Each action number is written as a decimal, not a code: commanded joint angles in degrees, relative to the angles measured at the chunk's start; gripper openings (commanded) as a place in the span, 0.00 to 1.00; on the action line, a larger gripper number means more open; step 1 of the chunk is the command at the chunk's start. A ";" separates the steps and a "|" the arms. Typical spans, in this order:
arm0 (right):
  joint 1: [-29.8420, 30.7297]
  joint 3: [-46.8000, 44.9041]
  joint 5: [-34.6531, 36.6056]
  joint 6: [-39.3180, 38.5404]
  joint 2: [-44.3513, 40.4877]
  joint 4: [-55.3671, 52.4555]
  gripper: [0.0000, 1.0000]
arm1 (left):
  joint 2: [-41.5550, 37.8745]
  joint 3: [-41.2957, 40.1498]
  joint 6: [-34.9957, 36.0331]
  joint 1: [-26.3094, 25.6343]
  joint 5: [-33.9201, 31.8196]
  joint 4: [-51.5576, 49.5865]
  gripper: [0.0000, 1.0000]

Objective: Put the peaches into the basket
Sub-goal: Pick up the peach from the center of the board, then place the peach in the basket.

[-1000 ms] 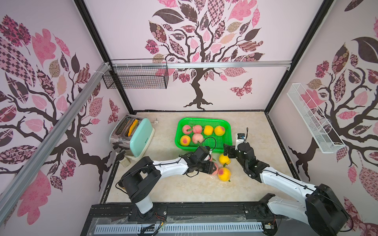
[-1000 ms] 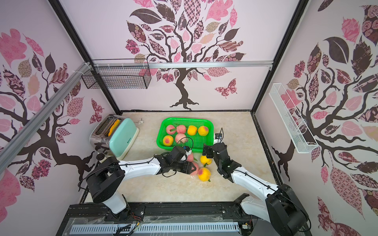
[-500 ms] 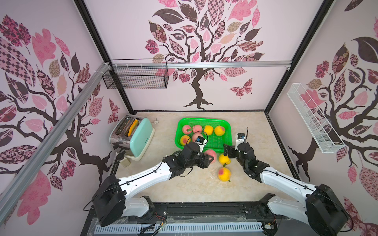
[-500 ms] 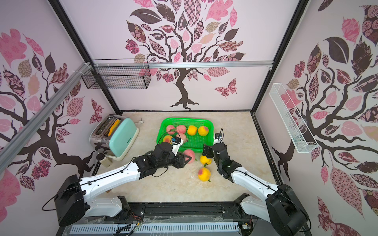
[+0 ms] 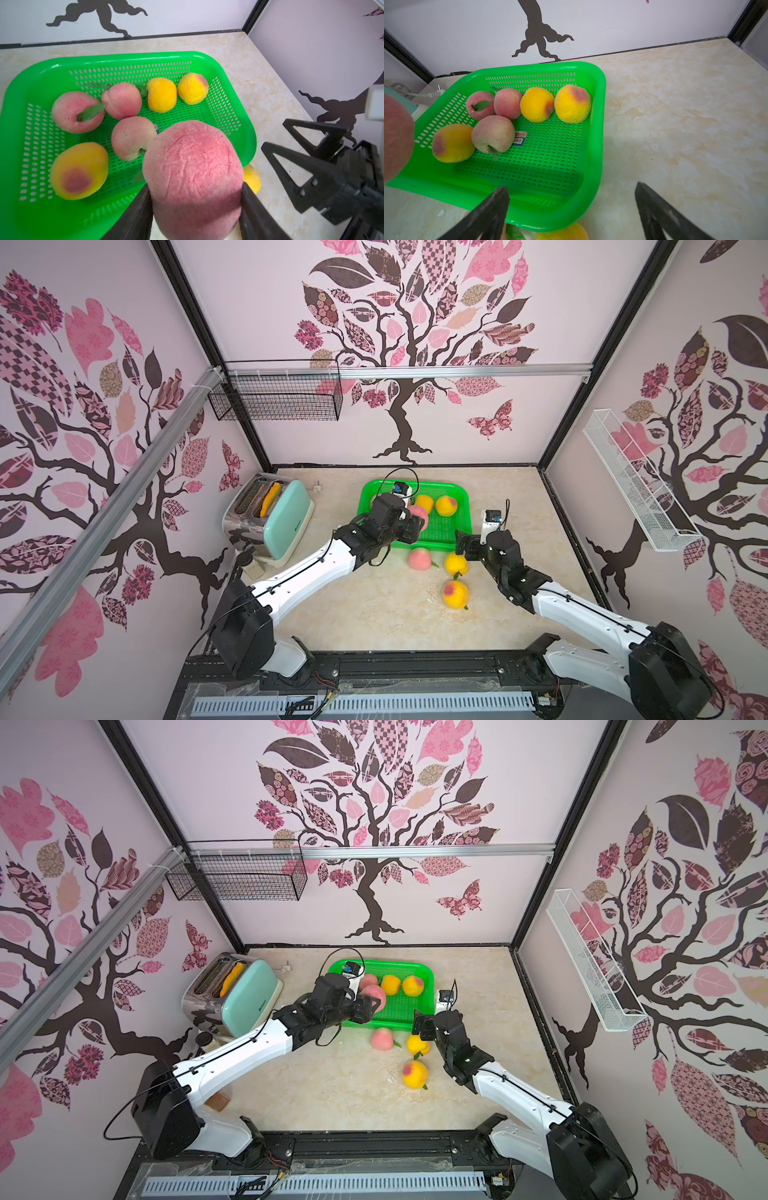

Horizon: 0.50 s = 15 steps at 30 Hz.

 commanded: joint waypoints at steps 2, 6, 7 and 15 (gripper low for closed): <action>0.31 1.44 0.06 0.11 -1.11 -0.77 0.97 | 4.79 6.20 3.11 0.12 0.76 -0.74 0.55; 0.31 1.30 0.74 -0.04 -1.81 -0.89 0.97 | 9.52 9.76 2.60 0.53 1.26 -0.77 0.55; 0.31 1.18 0.93 -0.04 -1.99 -0.89 0.97 | 10.44 10.07 2.13 0.68 1.34 -0.39 0.55; 0.31 1.09 -1.19 1.12 -1.81 -0.78 0.97 | 16.16 11.17 -0.51 3.14 3.58 2.81 0.55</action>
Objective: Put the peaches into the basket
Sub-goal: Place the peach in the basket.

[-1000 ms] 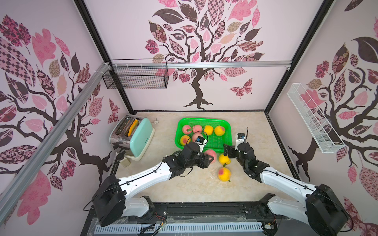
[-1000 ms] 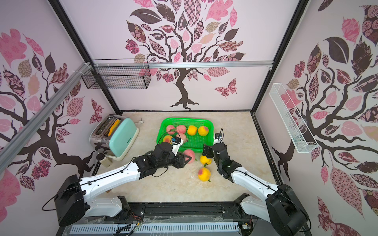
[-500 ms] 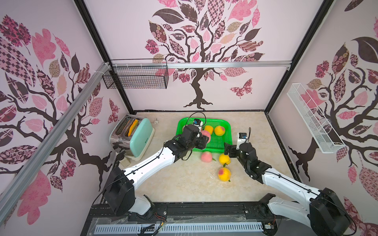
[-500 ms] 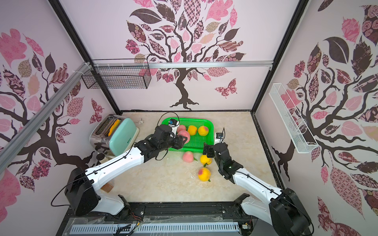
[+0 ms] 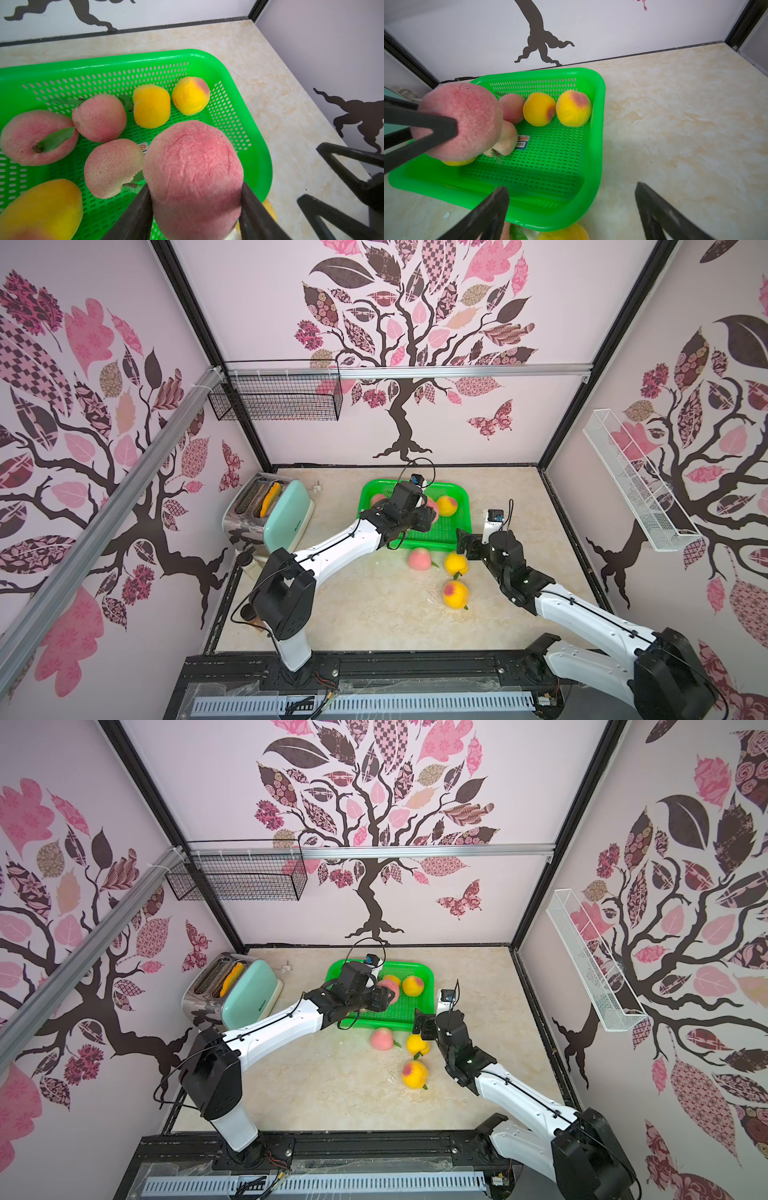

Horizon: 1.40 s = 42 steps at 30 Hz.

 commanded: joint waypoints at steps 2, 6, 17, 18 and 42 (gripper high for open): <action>0.31 1.00 -1.43 1.08 -0.23 -0.10 0.97 | 2.53 2.02 -1.96 1.87 2.86 2.78 0.55; 0.31 0.91 -1.41 1.19 -0.06 0.08 0.97 | 5.80 3.63 -3.63 3.04 6.32 3.38 0.57; 0.31 0.96 -2.13 1.46 0.14 0.25 0.97 | 13.32 11.41 -4.32 3.05 7.06 -2.15 0.58; 0.31 0.91 -2.10 1.45 0.19 0.35 0.98 | 13.88 11.89 -4.09 3.05 7.11 -2.65 0.58; 0.31 1.51 -2.97 1.71 2.58 0.69 0.97 | 23.62 18.97 3.24 3.03 5.82 -12.54 0.63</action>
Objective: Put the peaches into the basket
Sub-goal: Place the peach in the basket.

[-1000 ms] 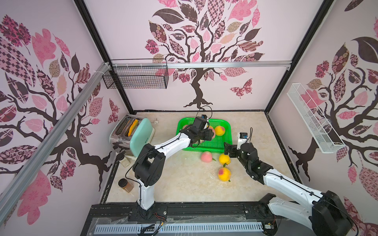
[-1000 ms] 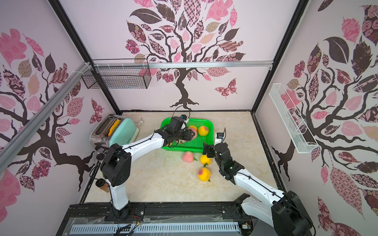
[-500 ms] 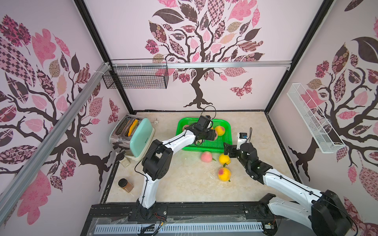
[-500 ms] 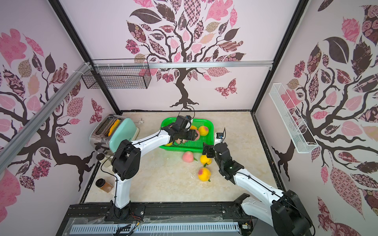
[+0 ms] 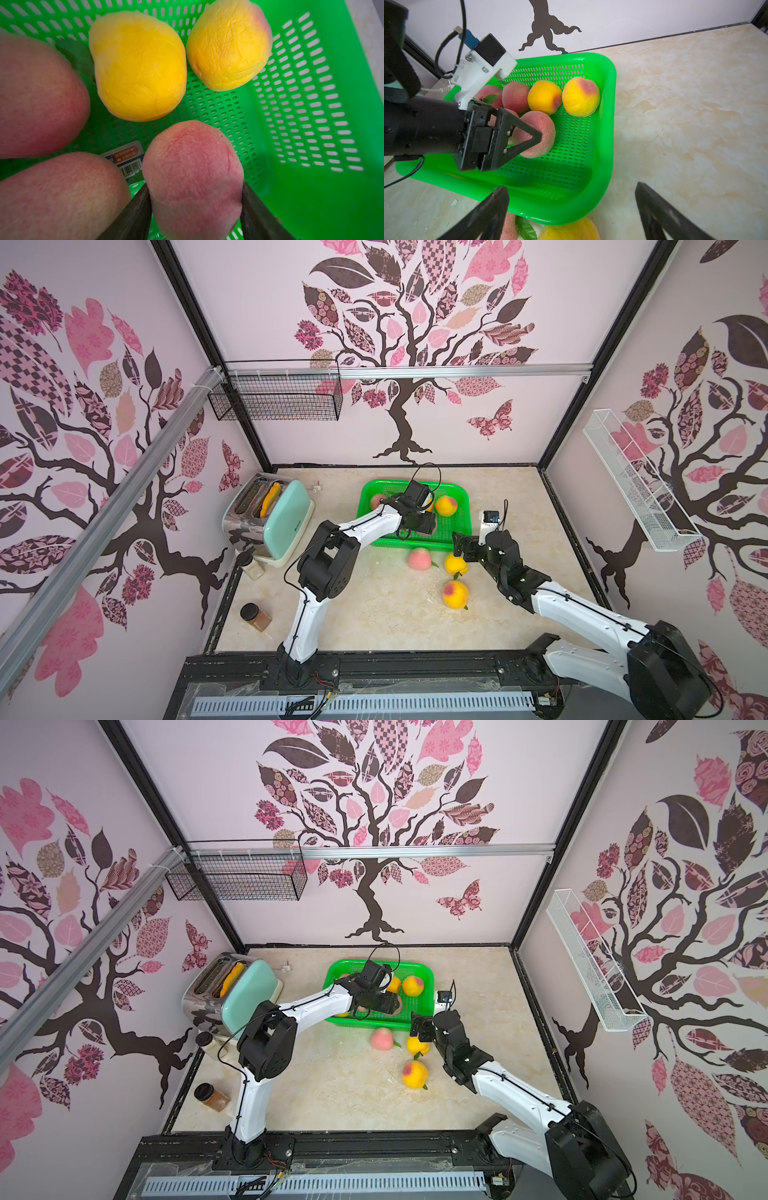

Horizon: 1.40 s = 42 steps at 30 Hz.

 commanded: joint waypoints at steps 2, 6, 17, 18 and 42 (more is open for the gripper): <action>0.31 1.44 -0.02 0.29 0.08 0.70 0.97 | 1.41 2.13 1.45 -0.07 -1.19 -1.84 0.64; 0.31 1.48 0.08 0.31 0.39 0.63 0.97 | 1.40 2.21 1.87 -0.07 -1.57 -1.98 0.66; 0.31 1.50 0.13 0.36 0.65 0.79 0.97 | 0.71 2.01 2.47 -0.06 -1.21 -1.96 0.71; 0.31 1.54 0.16 0.38 0.74 0.73 0.98 | 0.64 1.93 2.47 -0.06 -1.11 -1.70 0.72; 0.31 1.53 -0.19 0.27 0.44 0.63 0.98 | -4.64 -2.51 0.53 -0.11 -0.33 3.33 0.77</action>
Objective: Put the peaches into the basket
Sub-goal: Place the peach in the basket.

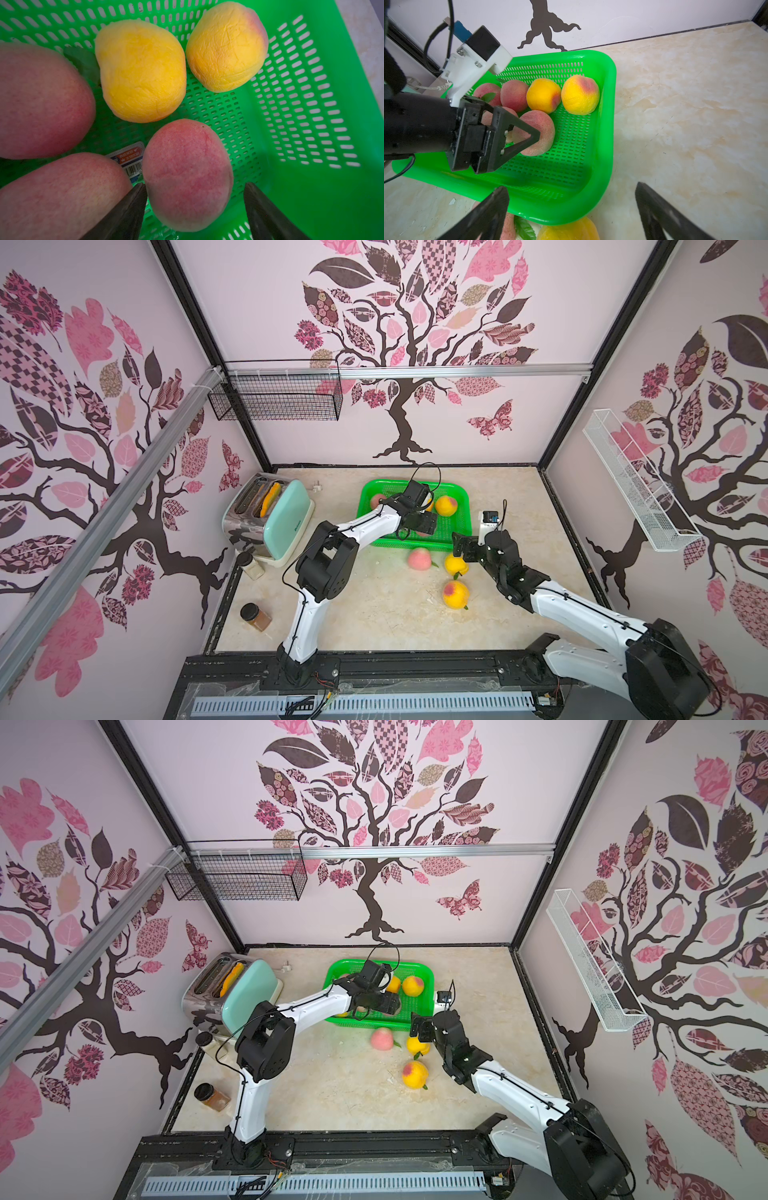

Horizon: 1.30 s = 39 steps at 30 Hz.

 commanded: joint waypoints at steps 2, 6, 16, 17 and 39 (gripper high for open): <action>0.31 1.32 -0.24 0.26 -0.26 1.03 0.97 | -2.96 -1.46 -0.67 -0.06 0.03 2.16 0.77; 0.31 1.18 -0.02 0.31 -0.51 0.96 0.97 | -3.25 -1.23 -0.52 -0.06 -0.10 2.09 0.77; 0.31 1.00 -0.16 0.29 -0.64 1.18 0.97 | -4.18 -1.78 -0.69 -0.06 -0.10 2.45 0.77; 0.31 1.00 -0.06 0.29 -0.56 1.13 0.98 | -4.34 -1.92 -0.74 -0.06 -0.05 2.60 0.77; 0.31 0.89 -2.11 1.27 -3.46 0.42 0.97 | -18.63 -13.13 -1.07 0.78 -2.01 4.38 0.77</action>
